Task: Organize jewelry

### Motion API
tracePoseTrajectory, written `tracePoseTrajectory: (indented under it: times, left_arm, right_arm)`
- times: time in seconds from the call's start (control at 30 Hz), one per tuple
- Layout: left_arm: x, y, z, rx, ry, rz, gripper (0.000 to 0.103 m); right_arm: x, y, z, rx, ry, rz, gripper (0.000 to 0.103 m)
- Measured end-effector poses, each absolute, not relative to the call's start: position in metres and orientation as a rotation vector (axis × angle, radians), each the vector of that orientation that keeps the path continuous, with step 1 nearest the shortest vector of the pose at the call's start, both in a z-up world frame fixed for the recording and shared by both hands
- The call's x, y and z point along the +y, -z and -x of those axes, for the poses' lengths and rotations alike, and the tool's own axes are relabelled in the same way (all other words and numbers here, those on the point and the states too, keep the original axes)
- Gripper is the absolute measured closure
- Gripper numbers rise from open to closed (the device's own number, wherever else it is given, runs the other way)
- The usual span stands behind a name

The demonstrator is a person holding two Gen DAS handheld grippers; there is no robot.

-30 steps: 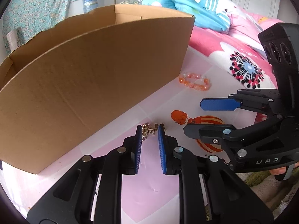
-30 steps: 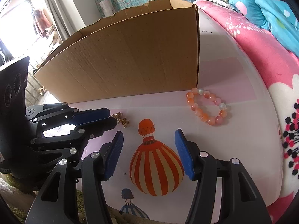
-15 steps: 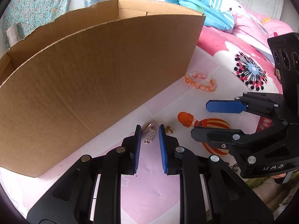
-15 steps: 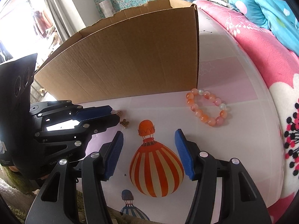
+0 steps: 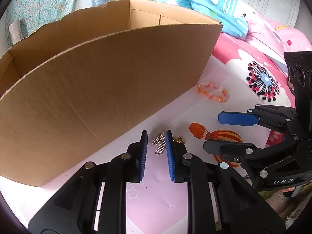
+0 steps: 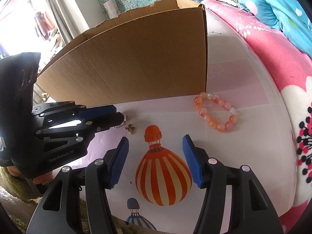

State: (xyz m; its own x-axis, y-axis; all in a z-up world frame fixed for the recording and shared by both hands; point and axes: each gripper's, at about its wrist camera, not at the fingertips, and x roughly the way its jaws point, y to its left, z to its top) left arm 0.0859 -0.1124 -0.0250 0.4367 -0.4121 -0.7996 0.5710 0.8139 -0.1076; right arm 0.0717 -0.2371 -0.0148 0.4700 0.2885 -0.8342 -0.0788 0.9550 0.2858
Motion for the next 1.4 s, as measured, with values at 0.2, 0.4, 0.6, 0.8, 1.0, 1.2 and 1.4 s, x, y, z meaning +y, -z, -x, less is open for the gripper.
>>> tracePoseTrajectory:
  times: [0.2, 0.4, 0.6, 0.8, 1.0, 1.2, 1.4]
  left_arm:
    - [-0.117, 0.027, -0.086, 0.948, 0.602, -0.218, 0.085]
    - [-0.118, 0.027, -0.077, 0.949, 0.593, -0.257, 0.085]
    - [-0.119, 0.026, -0.069, 0.941, 0.608, -0.289, 0.085]
    - [-0.121, 0.026, -0.069, 0.927, 0.623, -0.297, 0.086]
    - [-0.124, 0.023, -0.068, 0.910, 0.632, -0.323, 0.086]
    - [-0.126, 0.029, -0.070, 0.914, 0.627, -0.332, 0.095]
    - [-0.124, 0.030, -0.070, 0.916, 0.618, -0.336, 0.101]
  right_arm:
    - [-0.236, 0.014, -0.071, 1.059, -0.227, -0.222, 0.047]
    - [-0.235, 0.014, -0.072, 1.058, -0.229, -0.221, 0.047]
    - [-0.236, 0.014, -0.071, 1.057, -0.227, -0.218, 0.047]
    - [-0.235, 0.014, -0.072, 1.057, -0.226, -0.219, 0.047]
    - [-0.234, 0.015, -0.072, 1.056, -0.226, -0.219, 0.047]
    - [-0.234, 0.015, -0.072, 1.055, -0.226, -0.219, 0.047]
    - [-0.234, 0.015, -0.072, 1.054, -0.227, -0.220, 0.047]
